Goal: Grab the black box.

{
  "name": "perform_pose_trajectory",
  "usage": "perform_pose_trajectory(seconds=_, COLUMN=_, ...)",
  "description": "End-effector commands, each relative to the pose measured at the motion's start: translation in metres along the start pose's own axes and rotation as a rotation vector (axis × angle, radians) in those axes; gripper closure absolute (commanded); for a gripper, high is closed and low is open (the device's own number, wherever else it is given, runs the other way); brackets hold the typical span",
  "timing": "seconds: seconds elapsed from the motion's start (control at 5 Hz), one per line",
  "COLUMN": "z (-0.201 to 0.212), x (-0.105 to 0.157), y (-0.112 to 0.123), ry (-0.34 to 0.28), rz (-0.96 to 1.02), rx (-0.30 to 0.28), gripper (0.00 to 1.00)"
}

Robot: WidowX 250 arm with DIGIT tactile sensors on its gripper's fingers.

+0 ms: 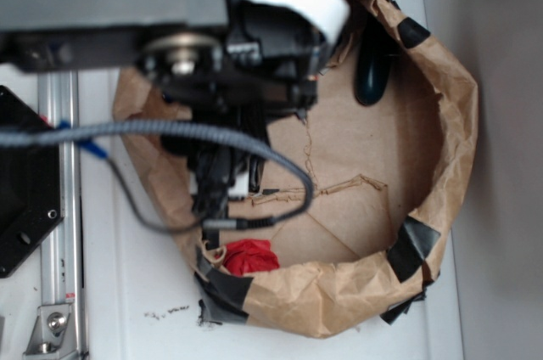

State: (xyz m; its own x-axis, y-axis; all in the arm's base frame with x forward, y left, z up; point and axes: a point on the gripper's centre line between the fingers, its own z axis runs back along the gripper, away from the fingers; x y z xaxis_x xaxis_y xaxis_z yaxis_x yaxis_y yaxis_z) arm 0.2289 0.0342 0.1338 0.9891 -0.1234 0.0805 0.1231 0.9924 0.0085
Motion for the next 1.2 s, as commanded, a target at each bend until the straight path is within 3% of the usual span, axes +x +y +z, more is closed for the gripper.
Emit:
perform_pose_trajectory(seconds=0.0, z=-0.084, x=0.004, y=-0.006, ry=-0.015, rz=-0.142, rx=-0.070, gripper=0.00)
perform_pose_trajectory(seconds=0.2, z=-0.106, x=0.011, y=-0.027, ry=-0.057, rz=-0.121, rx=-0.166, gripper=0.00)
perform_pose_trajectory(seconds=0.4, z=-0.114, x=0.007, y=-0.049, ry=-0.062, rz=-0.116, rx=-0.214, gripper=0.00)
perform_pose_trajectory(seconds=0.8, z=-0.125, x=0.003, y=-0.078, ry=-0.012, rz=-0.154, rx=-0.179, gripper=0.00)
perform_pose_trajectory(seconds=1.0, z=-0.134, x=0.003, y=-0.086, ry=0.011, rz=-0.161, rx=-0.152, gripper=1.00)
